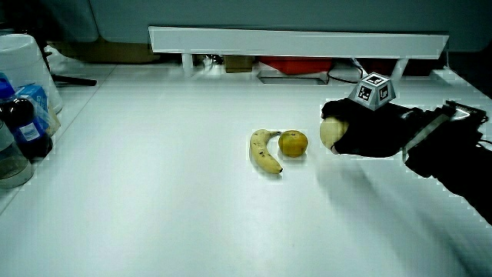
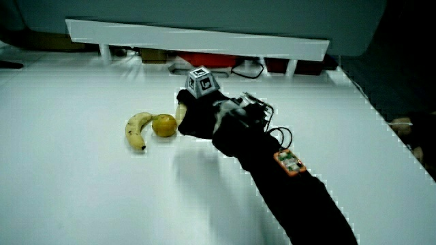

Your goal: Place pear no leg

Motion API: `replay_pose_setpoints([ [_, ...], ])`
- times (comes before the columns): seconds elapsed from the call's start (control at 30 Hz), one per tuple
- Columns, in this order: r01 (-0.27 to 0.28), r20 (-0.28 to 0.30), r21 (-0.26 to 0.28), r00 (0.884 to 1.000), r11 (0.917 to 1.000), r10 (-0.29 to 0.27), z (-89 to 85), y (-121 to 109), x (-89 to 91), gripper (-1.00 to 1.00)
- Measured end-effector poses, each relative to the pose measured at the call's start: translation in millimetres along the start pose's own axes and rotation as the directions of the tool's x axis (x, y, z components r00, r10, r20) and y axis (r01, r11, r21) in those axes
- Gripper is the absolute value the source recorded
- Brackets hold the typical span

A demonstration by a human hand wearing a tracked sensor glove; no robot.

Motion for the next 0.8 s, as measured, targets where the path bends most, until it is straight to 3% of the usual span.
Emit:
replay_pose_setpoints([
  [0.17, 0.054, -0.043, -0.019, 0.998, 0.9984, -0.054, -9.9, 11, 13.5, 0.0],
  [0.23, 0.074, -0.05, -0.04, 0.996, 0.9965, -0.076, -22.2, 19, 19.5, 0.0],
  [0.3, 0.087, -0.039, -0.044, 0.995, 0.9953, -0.089, -23.2, 22, 17.0, 0.0],
  [0.5, 0.091, -0.071, -0.089, 0.993, 0.9918, -0.098, -41.9, 29, 19.6, 0.0],
  [0.6, 0.097, -0.039, -0.109, 0.994, 0.9893, -0.102, -51.6, 30, 17.4, 0.0],
  [0.63, 0.087, -0.055, -0.127, 0.994, 0.9881, -0.095, -54.4, 30, 17.5, 0.0],
  [0.8, 0.114, -0.083, -0.098, 0.989, 0.9886, -0.123, -55.3, 26, 22.2, 0.0],
])
